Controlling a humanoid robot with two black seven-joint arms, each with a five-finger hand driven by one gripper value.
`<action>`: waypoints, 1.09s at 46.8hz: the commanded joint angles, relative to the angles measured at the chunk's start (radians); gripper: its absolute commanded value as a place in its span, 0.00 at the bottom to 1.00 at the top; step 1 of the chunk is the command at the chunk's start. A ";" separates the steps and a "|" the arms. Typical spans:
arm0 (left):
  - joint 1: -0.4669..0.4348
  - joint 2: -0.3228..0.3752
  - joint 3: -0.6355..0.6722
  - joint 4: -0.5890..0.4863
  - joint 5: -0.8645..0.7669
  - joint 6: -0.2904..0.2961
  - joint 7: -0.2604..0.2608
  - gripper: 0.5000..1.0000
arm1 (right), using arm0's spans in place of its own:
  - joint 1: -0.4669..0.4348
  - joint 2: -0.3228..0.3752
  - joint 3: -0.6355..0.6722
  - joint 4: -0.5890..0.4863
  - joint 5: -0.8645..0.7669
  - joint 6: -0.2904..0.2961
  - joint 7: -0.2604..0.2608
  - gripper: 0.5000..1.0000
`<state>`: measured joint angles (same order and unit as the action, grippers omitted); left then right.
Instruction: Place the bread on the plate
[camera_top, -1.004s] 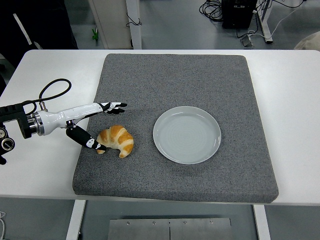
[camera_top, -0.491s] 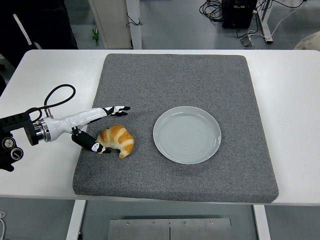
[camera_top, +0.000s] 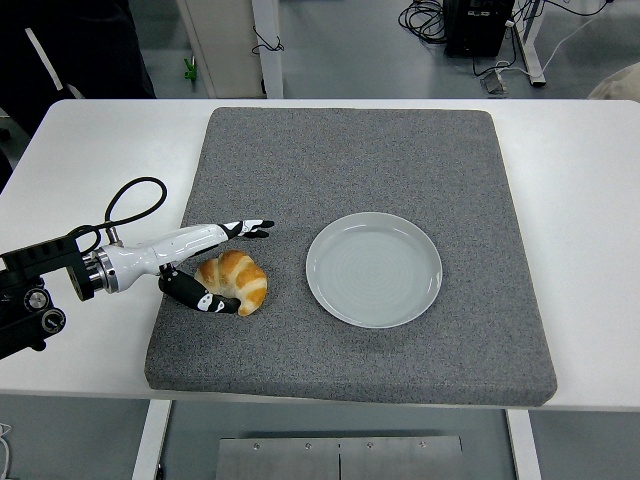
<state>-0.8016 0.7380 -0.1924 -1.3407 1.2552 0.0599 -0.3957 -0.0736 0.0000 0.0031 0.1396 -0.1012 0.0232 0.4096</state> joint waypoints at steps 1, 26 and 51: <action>0.005 -0.002 -0.001 0.000 0.003 0.014 0.000 0.87 | 0.000 0.000 0.000 0.000 0.000 0.001 0.000 1.00; 0.024 -0.005 0.001 0.003 0.062 0.094 0.000 0.80 | 0.000 0.000 0.000 0.000 0.000 0.000 0.000 1.00; 0.033 -0.006 0.001 0.011 0.095 0.109 0.000 0.62 | 0.000 0.000 0.000 0.000 0.000 0.000 0.000 1.00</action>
<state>-0.7704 0.7326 -0.1916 -1.3299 1.3492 0.1683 -0.3958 -0.0736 0.0000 0.0031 0.1396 -0.1012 0.0234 0.4096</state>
